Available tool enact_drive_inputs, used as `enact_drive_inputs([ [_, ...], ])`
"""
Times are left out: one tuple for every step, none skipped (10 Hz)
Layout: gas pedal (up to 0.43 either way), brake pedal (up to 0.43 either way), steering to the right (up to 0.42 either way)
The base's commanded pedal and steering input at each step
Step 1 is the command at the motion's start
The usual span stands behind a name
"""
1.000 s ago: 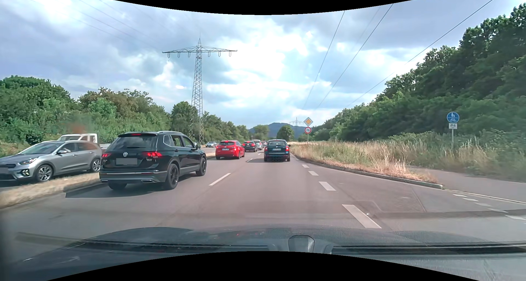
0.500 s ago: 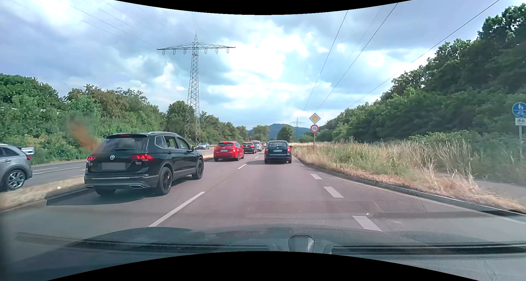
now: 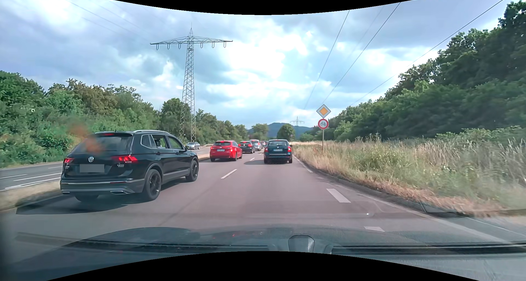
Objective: Follow the waypoints while adhering to traffic rules and regulations
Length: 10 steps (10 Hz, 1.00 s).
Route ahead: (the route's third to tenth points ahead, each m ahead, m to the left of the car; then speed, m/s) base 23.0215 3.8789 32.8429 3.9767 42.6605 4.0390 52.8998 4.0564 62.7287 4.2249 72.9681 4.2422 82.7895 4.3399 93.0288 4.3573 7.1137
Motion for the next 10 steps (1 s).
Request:
enact_drive_inputs([
  [0.000,0.000,0.004],
  [0.000,0.000,0.004],
  [0.000,0.000,0.003],
  [0.000,0.000,0.003],
  [0.000,0.000,0.003],
  [0.000,0.000,0.003],
  [0.000,0.000,0.003],
  [0.000,0.000,0.003],
  [0.000,0.000,0.003],
  [0.000,0.000,0.002],
])
